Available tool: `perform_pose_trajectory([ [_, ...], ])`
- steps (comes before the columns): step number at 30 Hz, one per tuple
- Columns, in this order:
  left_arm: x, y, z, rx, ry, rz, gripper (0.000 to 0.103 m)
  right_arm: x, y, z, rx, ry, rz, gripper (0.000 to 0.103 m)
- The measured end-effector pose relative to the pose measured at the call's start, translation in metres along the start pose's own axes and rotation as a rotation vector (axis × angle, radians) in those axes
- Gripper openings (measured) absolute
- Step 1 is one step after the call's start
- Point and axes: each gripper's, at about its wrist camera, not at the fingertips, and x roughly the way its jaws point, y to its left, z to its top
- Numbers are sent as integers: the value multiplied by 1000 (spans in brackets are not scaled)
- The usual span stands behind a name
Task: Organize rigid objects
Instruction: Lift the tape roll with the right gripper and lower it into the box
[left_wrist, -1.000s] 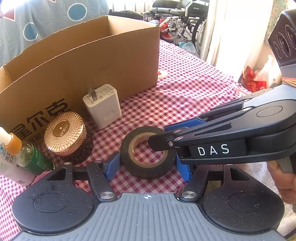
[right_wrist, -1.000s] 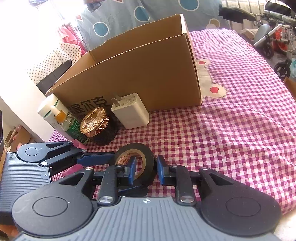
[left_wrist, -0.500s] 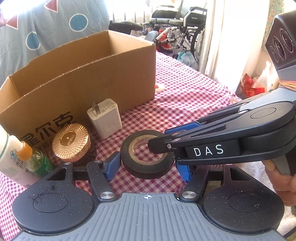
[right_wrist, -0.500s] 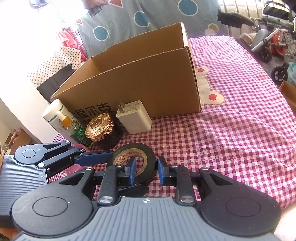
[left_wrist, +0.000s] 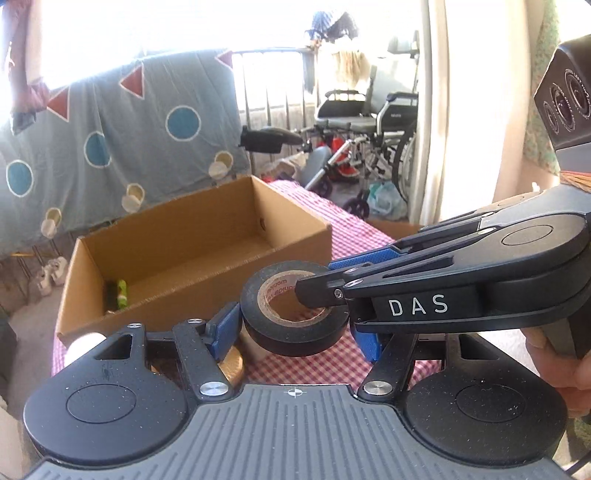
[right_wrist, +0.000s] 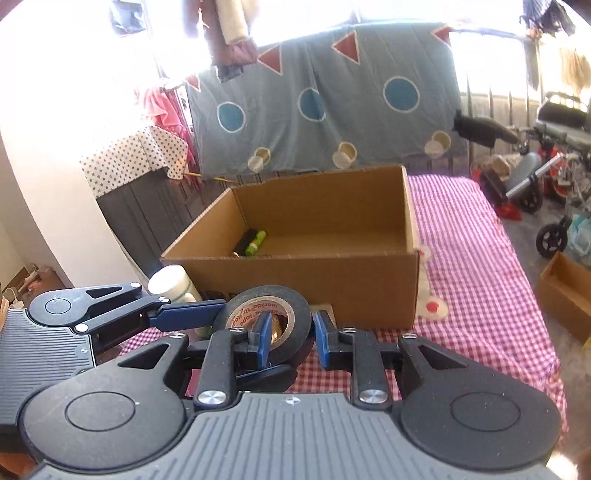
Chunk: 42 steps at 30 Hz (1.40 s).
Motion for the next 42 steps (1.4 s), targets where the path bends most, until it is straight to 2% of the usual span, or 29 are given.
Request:
perform_pose_trajectory([
  [4, -10, 24, 23, -2, -37, 62, 64, 11, 17, 37, -80, -35, 54, 27],
  [8, -2, 57, 48, -22, -18, 112, 64, 40, 27, 77, -133, -22, 118, 27],
  [11, 17, 85, 59, -56, 34, 125, 64, 76, 25, 104, -142, 37, 158, 28],
  [16, 66, 138, 58, -167, 224, 79, 64, 160, 13, 130, -83, 260, 228, 28],
  [23, 124, 177, 52, -243, 464, 21, 64, 245, -7, 131, 31, 497, 280, 27],
  [29, 153, 187, 43, -220, 635, -21, 64, 282, -13, 114, 69, 633, 293, 27],
  [38, 157, 193, 46, -158, 650, 5, 67, 314, -20, 96, 172, 744, 332, 26],
  [42, 156, 194, 48, -148, 650, 13, 67, 316, -17, 94, 175, 751, 342, 26],
])
